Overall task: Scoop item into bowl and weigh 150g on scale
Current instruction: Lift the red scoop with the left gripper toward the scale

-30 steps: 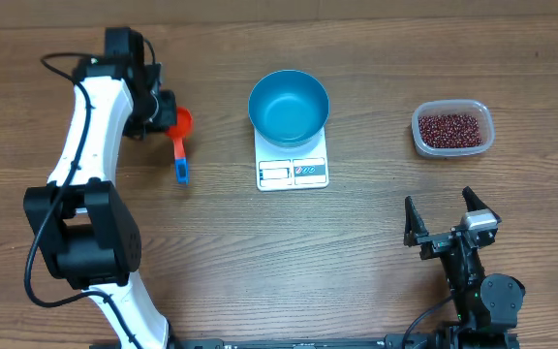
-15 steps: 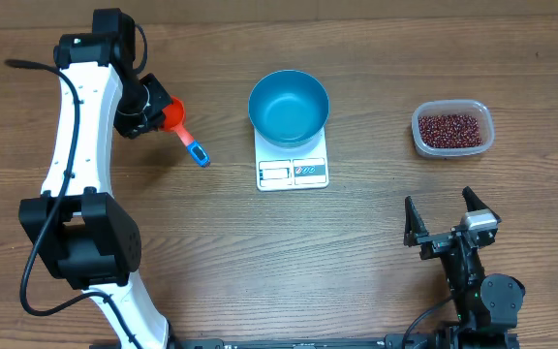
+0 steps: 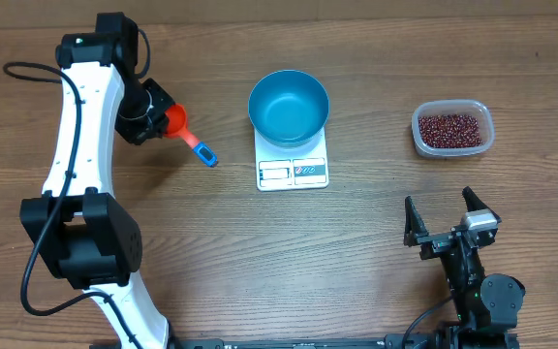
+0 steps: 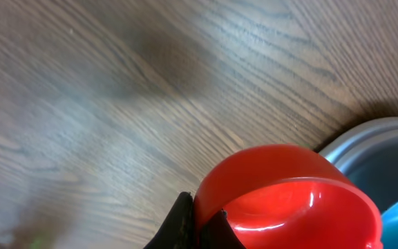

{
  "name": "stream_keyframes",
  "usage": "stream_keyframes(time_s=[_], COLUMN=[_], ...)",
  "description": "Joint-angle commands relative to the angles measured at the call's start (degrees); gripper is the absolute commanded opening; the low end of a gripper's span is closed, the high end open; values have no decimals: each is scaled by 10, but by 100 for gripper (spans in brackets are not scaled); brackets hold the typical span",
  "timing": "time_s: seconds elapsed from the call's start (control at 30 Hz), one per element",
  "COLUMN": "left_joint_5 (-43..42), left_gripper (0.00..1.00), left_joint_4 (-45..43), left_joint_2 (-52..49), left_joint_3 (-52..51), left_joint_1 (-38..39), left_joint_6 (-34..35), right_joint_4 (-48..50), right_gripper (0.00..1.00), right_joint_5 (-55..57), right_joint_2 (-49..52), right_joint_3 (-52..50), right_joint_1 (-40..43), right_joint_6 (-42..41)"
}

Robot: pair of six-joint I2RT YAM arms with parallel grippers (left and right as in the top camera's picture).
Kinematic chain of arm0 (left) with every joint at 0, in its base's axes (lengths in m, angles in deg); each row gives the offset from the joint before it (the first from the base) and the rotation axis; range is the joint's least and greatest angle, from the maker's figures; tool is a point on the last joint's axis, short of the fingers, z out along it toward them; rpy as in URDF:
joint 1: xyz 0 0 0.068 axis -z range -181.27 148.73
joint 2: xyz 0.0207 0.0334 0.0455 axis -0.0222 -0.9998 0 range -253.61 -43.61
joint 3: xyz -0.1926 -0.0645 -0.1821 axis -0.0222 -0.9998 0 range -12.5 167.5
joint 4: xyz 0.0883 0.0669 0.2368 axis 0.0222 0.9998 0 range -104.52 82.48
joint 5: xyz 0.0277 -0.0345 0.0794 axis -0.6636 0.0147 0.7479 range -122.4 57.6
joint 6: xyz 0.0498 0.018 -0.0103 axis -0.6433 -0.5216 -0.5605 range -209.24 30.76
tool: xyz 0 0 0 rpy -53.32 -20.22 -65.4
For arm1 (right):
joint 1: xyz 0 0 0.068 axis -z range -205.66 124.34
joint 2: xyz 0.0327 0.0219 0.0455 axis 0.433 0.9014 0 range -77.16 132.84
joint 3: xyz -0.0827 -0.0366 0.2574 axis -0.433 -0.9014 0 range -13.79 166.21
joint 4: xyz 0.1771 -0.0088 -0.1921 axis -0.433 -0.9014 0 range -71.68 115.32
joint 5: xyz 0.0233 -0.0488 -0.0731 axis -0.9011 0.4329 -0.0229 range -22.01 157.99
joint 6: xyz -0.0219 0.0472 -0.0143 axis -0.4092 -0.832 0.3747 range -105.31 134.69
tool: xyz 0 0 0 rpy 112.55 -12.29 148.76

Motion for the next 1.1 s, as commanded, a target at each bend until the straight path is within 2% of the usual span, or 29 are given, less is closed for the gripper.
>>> stream_keyframes(time_s=[0.0, 0.3, 0.47, 0.57, 0.83, 1.07], left_joint_5=[-33, -78, -80, -80, -80, -80], left_gripper=[4, 4, 4, 4, 4, 4], left_joint_4=[9, 13, 27, 41, 46, 49], left_joint_2=[-6, -6, -6, -6, -6, -6], left_joint_3=[12, 12, 12, 12, 12, 12], left_joint_1=[10, 23, 31, 31, 31, 31], left_joint_6=[61, 87, 87, 110, 137, 147], right_joint_4=[7, 12, 40, 31, -107, -192], right_gripper=[100, 100, 100, 100, 100, 100], right_joint_5=[4, -17, -20, -20, -20, -21], right_joint_2=[-5, -6, -6, -5, 8, 95], right_joint_3=[-6, -6, -2, 18, 126, 247], right_joint_1=[-3, -3, -3, -3, -3, -3], right_joint_6=[-2, -12, -160, -207, -225, -231])
